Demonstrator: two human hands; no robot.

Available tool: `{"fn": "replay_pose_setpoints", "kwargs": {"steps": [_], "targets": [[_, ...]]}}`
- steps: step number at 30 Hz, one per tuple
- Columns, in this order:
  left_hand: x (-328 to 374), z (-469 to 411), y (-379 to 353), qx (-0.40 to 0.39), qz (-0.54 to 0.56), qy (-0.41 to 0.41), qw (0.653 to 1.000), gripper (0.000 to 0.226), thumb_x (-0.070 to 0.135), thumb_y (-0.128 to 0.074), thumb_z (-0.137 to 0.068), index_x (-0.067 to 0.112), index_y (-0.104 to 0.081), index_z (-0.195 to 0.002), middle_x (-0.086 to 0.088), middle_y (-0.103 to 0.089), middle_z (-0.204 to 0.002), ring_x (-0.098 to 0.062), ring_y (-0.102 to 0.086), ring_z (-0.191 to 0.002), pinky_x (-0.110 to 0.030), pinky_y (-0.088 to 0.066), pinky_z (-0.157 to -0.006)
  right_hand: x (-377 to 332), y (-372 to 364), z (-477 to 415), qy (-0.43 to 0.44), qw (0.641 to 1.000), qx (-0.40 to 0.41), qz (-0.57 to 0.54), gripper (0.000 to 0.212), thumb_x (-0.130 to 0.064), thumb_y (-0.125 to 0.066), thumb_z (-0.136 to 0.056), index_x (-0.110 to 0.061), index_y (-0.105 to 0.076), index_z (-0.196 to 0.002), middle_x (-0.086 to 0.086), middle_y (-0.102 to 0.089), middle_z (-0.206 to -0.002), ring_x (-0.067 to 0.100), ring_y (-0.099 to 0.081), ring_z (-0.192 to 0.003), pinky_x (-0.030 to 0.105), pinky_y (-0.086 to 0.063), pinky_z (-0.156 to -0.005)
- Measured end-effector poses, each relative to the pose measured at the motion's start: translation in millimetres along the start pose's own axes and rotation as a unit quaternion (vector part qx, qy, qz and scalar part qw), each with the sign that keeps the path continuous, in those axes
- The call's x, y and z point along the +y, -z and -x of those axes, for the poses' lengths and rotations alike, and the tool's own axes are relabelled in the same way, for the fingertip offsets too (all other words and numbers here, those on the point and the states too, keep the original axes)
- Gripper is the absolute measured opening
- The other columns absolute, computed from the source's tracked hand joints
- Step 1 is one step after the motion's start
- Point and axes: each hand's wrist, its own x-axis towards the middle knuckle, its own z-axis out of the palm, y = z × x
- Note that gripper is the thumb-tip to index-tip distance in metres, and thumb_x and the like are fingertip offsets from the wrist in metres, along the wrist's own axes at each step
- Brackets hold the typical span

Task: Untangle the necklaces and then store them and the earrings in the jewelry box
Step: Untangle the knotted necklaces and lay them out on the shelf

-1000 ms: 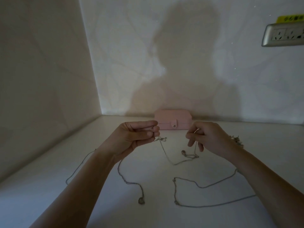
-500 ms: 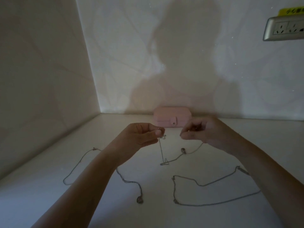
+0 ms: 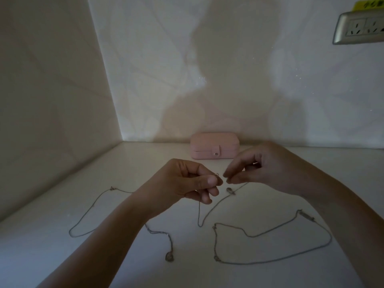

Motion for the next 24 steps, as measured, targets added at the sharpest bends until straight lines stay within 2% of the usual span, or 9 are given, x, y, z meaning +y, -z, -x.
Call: {"fn": "replay_pose_setpoints", "kwargs": {"steps": [2,6,8,10,13,16,18,20,24], "targets": [[-0.2,0.6,-1.2,-0.005,-0.001,0.000,1.000,0.012,0.025,-0.066,-0.074,0.021,-0.078,-0.074,-0.003,-0.071,-0.076,-0.010,-0.063,-0.061,-0.027,-0.056,-0.071,-5.1,0.1,1.7,0.012,1.000,0.015,0.021,0.011,-0.013,-0.079,-0.075,-0.023,-0.078,-0.077,-0.017,-0.052,-0.044,0.002,-0.043,-0.042,0.006,-0.031,-0.049],[-0.8,0.1,-2.3,-0.001,0.003,0.006,1.000,0.014,0.026,-0.066,-0.074,0.018,-0.077,-0.079,-0.003,-0.071,-0.076,-0.010,-0.063,-0.061,-0.025,-0.056,-0.069,-8.1,0.5,4.1,0.050,0.997,0.055,-0.002,0.007,-0.031,-0.081,-0.064,-0.034,-0.077,-0.069,-0.011,-0.041,-0.044,0.007,-0.031,-0.045,0.014,-0.027,-0.050],[-0.9,0.1,-2.5,-0.003,0.000,0.006,1.000,0.013,0.025,-0.066,-0.075,0.019,-0.077,-0.076,-0.002,-0.071,-0.076,-0.010,-0.063,-0.061,-0.026,-0.056,-0.070,-7.3,1.0,3.9,0.078,0.995,0.067,-0.020,0.011,-0.039,-0.078,-0.060,-0.035,-0.077,-0.071,-0.004,-0.056,-0.050,0.015,-0.039,-0.048,0.025,-0.036,-0.054],[-1.2,-0.1,-2.8,-0.001,0.000,0.004,1.000,0.013,0.025,-0.065,-0.076,0.020,-0.077,-0.074,-0.002,-0.070,-0.075,-0.010,-0.062,-0.059,-0.026,-0.055,-0.069,-5.6,-0.7,2.6,0.106,0.991,0.073,-0.032,0.017,-0.046,-0.077,-0.060,-0.039,-0.077,-0.076,0.008,-0.070,-0.069,0.038,-0.058,-0.066,0.044,-0.048,-0.064],[-1.2,-0.9,-3.2,0.009,0.003,0.002,1.000,0.013,0.024,-0.065,-0.077,0.019,-0.077,-0.074,-0.002,-0.069,-0.073,-0.011,-0.059,-0.056,-0.024,-0.054,-0.064,-3.5,-7.6,0.6,0.143,0.986,0.063,-0.050,0.019,-0.046,-0.077,-0.066,-0.039,-0.077,-0.084,0.003,-0.073,-0.079,0.046,-0.061,-0.075,0.059,-0.051,-0.071],[0.8,-0.5,-5.0,0.007,-0.003,0.001,1.000,0.013,0.026,-0.065,-0.075,0.019,-0.075,-0.069,-0.002,-0.068,-0.074,-0.007,-0.051,-0.050,-0.020,-0.048,-0.053,-2.4,-11.5,-0.9,0.143,0.987,0.059,-0.034,0.017,-0.041,-0.076,-0.070,-0.036,-0.077,-0.086,-0.002,-0.073,-0.078,0.041,-0.060,-0.069,0.056,-0.049,-0.063],[2.3,0.5,-5.3,0.006,-0.005,0.000,1.000,0.015,0.027,-0.065,-0.075,0.019,-0.073,-0.067,0.000,-0.067,-0.072,-0.004,-0.041,-0.045,-0.016,-0.038,-0.046,-0.5,-11.7,-1.6,0.134,0.989,0.061,-0.020,0.014,-0.037,-0.075,-0.071,-0.031,-0.078,-0.083,0.000,-0.070,-0.074,0.031,-0.052,-0.057,0.043,-0.043,-0.053],[2.8,0.7,-5.4,0.012,-0.014,-0.002,1.000,0.016,0.029,-0.065,-0.075,0.020,-0.072,-0.064,0.001,-0.064,-0.070,-0.003,-0.032,-0.043,-0.014,-0.029,-0.044,0.6,-12.5,-1.5,0.130,0.989,0.066,-0.018,0.011,-0.035,-0.074,-0.071,-0.028,-0.078,-0.079,0.000,-0.066,-0.070,0.015,-0.037,-0.050,0.032,-0.032,-0.050],[0.4,-2.3,-6.3,0.065,-0.035,0.000,0.997,0.015,0.036,-0.069,-0.066,0.023,-0.071,-0.060,0.010,-0.050,-0.050,-0.005,-0.025,-0.043,-0.016,-0.023,-0.045,0.5,-14.5,-1.4,0.128,0.989,0.072,-0.017,0.009,-0.037,-0.072,-0.072,-0.032,-0.076,-0.077,-0.002,-0.063,-0.067,0.011,-0.032,-0.051,0.026,-0.028,-0.050]]}}
